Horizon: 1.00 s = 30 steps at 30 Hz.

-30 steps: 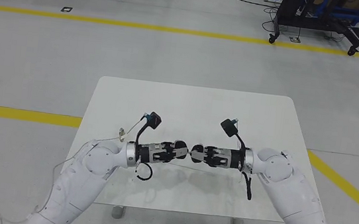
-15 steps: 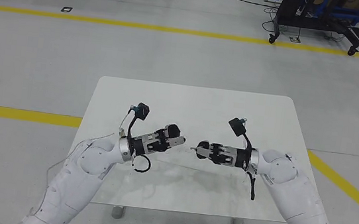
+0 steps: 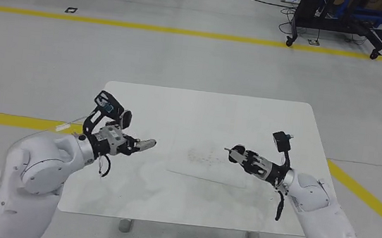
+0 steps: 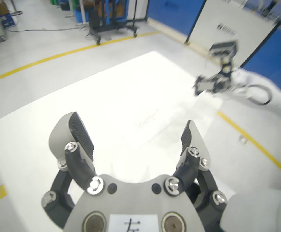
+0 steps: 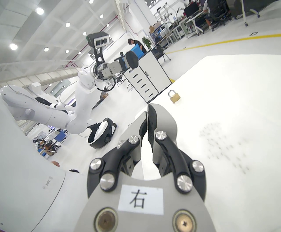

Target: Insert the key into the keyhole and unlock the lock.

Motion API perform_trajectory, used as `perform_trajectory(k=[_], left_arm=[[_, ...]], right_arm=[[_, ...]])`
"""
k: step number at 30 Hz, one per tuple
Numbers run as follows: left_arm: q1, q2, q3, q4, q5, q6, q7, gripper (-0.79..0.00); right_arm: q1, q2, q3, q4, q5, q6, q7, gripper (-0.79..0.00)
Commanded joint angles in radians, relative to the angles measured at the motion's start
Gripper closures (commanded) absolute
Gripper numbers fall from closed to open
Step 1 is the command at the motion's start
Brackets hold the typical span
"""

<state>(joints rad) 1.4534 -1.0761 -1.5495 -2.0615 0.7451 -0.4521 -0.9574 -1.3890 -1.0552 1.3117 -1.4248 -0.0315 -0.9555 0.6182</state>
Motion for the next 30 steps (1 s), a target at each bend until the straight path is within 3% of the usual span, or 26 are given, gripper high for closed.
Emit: perform_trajectory(k=[1, 8, 16, 18, 19, 25, 30], left_arm=[[0.001, 0.005, 0.026, -0.027, 0.122, -0.002, -0.086, -0.785], [-0.084, 0.011, 0.149, 0.022, 0.464, 0.031, -0.163, -0.785], [-0.088, 0.011, 0.153, 0.026, 0.506, 0.038, -0.159, -0.785], [-0.084, 0.018, 0.200, 0.031, 0.710, 0.012, -0.228, -0.785], [-0.079, 0.015, 0.229, 0.037, 0.729, 0.031, -0.243, -0.785], [-0.120, -0.008, 0.323, 0.125, 0.692, 0.179, -0.373, -0.785], [-0.152, -0.029, 0.331, 0.245, 0.530, 0.327, -0.319, -0.785]], right_arm=[[-0.012, -0.002, 0.010, -0.020, -0.038, -0.007, -0.055, 0.000], [-0.050, -0.010, 0.044, -0.088, -0.158, 0.004, -0.224, 0.000], [-0.050, -0.010, 0.044, -0.088, -0.158, 0.004, -0.224, 0.000], [-0.050, -0.010, 0.044, -0.088, -0.158, 0.004, -0.224, 0.000], [-0.050, -0.010, 0.044, -0.088, -0.158, 0.004, -0.224, 0.000], [-0.050, -0.010, 0.044, -0.088, -0.158, 0.004, -0.224, 0.000], [-0.050, -0.010, 0.044, -0.088, -0.158, 0.004, -0.224, 0.000]])
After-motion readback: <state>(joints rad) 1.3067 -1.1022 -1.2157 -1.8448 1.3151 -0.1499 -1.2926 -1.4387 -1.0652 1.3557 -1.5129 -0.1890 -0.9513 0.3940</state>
